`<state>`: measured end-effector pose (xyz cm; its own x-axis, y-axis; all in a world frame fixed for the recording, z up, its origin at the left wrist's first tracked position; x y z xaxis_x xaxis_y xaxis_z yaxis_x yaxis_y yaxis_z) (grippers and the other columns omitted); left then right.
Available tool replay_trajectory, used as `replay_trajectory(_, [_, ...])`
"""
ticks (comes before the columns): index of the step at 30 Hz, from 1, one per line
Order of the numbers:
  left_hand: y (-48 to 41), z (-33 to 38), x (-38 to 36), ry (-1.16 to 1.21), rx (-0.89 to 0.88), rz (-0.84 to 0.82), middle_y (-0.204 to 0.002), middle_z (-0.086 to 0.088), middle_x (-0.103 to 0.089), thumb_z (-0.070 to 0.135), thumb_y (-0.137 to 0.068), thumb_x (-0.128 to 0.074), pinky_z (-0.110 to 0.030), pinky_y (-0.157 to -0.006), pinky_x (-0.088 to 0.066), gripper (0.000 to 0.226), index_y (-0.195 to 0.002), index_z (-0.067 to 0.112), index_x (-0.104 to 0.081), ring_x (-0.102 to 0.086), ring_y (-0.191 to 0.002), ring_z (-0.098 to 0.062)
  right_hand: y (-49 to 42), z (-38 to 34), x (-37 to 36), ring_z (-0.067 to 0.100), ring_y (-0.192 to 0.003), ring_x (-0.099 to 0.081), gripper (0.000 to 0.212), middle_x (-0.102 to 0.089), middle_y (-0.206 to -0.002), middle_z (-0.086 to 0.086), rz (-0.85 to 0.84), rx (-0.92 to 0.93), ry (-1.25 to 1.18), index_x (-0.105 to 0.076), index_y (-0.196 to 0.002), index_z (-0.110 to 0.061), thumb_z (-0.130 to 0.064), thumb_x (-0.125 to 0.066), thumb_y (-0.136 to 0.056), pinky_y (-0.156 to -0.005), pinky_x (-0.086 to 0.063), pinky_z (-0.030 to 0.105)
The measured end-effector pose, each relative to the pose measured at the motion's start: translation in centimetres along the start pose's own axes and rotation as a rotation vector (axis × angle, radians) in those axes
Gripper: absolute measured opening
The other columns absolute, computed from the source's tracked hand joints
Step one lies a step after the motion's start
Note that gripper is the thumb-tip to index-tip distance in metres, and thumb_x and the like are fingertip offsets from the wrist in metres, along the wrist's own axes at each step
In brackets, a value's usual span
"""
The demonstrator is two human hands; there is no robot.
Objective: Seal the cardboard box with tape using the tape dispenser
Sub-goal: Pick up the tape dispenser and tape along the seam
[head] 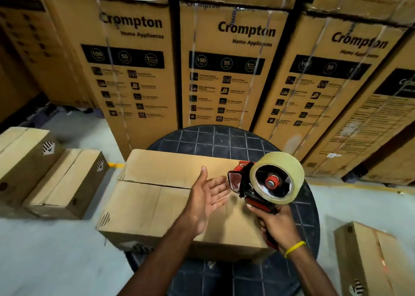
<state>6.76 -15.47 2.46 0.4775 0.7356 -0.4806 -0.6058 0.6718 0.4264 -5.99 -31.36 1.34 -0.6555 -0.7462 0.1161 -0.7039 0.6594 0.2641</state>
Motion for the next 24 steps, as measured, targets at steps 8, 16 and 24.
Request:
replay_trajectory(8, [2.2, 0.1, 2.5, 0.37, 0.088, 0.212, -0.112, -0.022, -0.075, 0.028, -0.079, -0.08, -0.043, -0.098, -0.057, 0.056, -0.125, 0.0, -0.065, -0.074, -0.105, -0.031, 0.5, -0.8, -3.0, 0.023, -0.048, -0.039, 0.027, -0.049, -0.049, 0.008, -0.118, 0.049, 0.112, -0.071, -0.084, 0.003, -0.013, -0.09, -0.073, -0.049, -0.035, 0.033])
replay_trajectory(16, [2.7, 0.2, 4.8, 0.595, 0.046, 0.356, -0.106, -0.024, -0.076, -0.007, -0.086, -0.067, -0.038, -0.08, -0.063, 0.022, -0.108, -0.005, -0.071, -0.076, -0.093, -0.03, 0.7, -3.3, -4.4, 0.011, -0.074, -0.072, 0.082, -0.078, -0.08, -0.008, -0.224, 0.153, 0.254, -0.076, -0.108, -0.022, -0.065, -0.094, -0.041, -0.058, -0.06, 0.028])
replay_trajectory(24, [3.7, 2.7, 7.7, 0.505, -0.14, 0.536, -0.09, -0.021, -0.078, -0.005, -0.079, -0.079, -0.034, -0.065, -0.065, 0.025, -0.103, -0.007, -0.072, -0.078, -0.076, -0.026, -1.4, -4.8, -8.0, -0.01, -0.077, -0.069, 0.05, -0.074, -0.08, -0.032, -0.412, 0.275, 0.388, -0.069, -0.105, -0.013, 0.009, -0.09, -0.066, -0.066, -0.051, 0.005])
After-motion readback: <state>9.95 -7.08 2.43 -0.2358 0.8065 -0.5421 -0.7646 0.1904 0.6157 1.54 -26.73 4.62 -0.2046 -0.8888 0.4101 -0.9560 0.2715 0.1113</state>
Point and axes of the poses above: each hand's wrist, its own y-axis away from the middle knuckle, its own x-axis out of the back of the hand, z = x × y, the point moved 4 cm from there along -y, towards the middle knuckle
